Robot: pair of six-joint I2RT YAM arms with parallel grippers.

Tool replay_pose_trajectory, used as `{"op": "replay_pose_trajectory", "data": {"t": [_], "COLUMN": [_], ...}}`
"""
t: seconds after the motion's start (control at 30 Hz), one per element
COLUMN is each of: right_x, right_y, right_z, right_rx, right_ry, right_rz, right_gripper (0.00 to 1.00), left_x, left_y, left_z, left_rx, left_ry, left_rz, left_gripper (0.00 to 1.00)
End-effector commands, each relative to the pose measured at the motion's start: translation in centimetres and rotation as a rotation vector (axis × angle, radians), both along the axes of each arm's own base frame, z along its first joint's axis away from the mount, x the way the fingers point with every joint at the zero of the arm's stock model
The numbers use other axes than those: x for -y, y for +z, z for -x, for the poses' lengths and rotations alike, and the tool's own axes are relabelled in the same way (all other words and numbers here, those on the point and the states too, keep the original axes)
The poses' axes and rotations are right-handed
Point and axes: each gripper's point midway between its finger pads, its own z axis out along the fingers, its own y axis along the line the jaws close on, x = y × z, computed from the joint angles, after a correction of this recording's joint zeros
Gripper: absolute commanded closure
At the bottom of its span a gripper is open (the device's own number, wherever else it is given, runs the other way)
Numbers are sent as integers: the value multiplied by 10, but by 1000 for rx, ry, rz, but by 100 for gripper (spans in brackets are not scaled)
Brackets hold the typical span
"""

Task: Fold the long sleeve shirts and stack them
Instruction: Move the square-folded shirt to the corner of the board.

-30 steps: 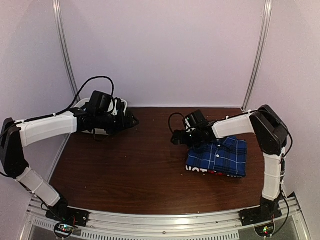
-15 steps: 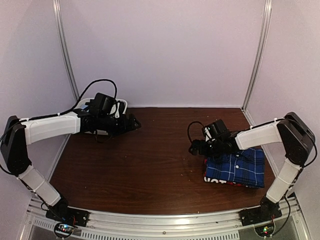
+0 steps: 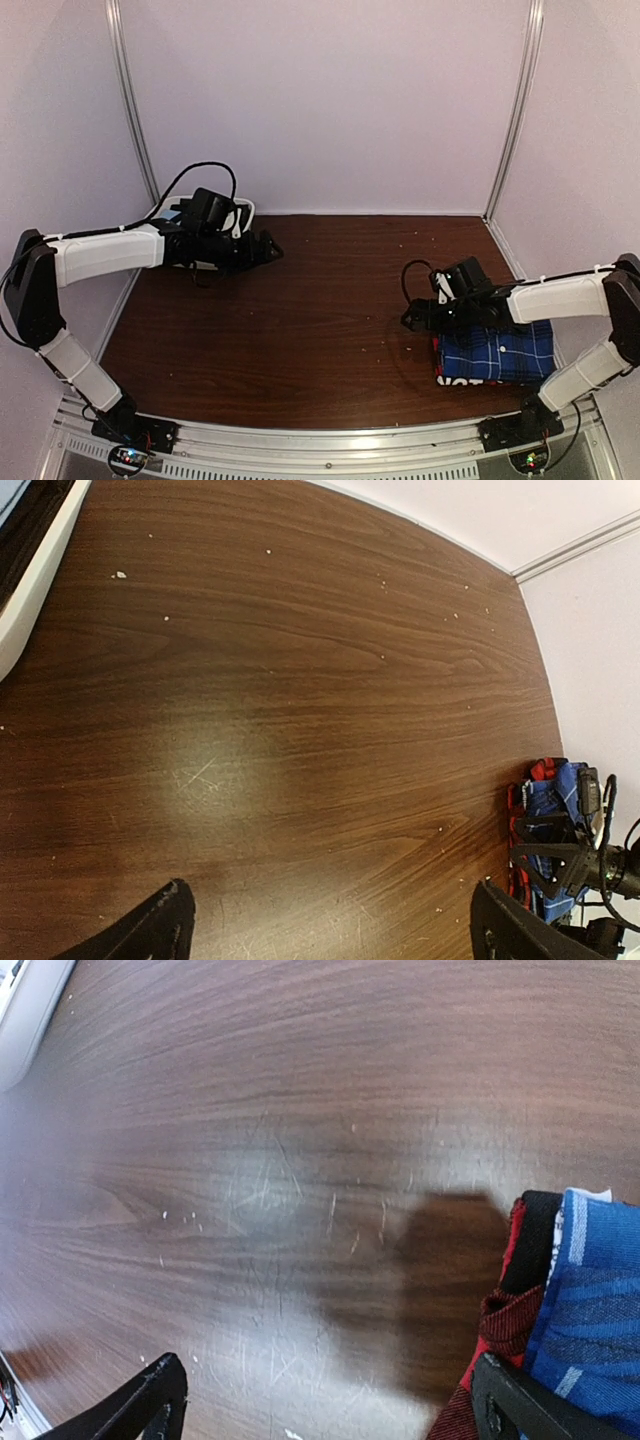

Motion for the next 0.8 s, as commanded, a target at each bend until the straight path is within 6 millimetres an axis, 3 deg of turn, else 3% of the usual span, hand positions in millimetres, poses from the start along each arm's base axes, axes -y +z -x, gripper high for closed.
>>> {"op": "replay_pose_trajectory", "data": {"t": [0.0, 0.23, 0.37, 0.53, 0.77], "right_x": [17, 24, 21, 4, -26], "right_y": [-20, -26, -14, 21, 85], "right_z": [34, 55, 49, 28, -10], "right_rx": [-115, -149, -121, -35, 125], "right_ry": [-4, -8, 0, 33, 98], "right_rz": [32, 11, 4, -52, -108], "right_gripper": [0, 0, 0, 0, 0], "left_x": [5, 6, 6, 4, 3], "left_y": [13, 13, 13, 13, 24], "left_z": [-9, -9, -9, -9, -12], "left_rx": [34, 35, 36, 47, 114], "left_ry": [3, 2, 1, 5, -2], "left_rz": [38, 40, 40, 36, 35], "left_gripper": [2, 2, 2, 2, 2]}}
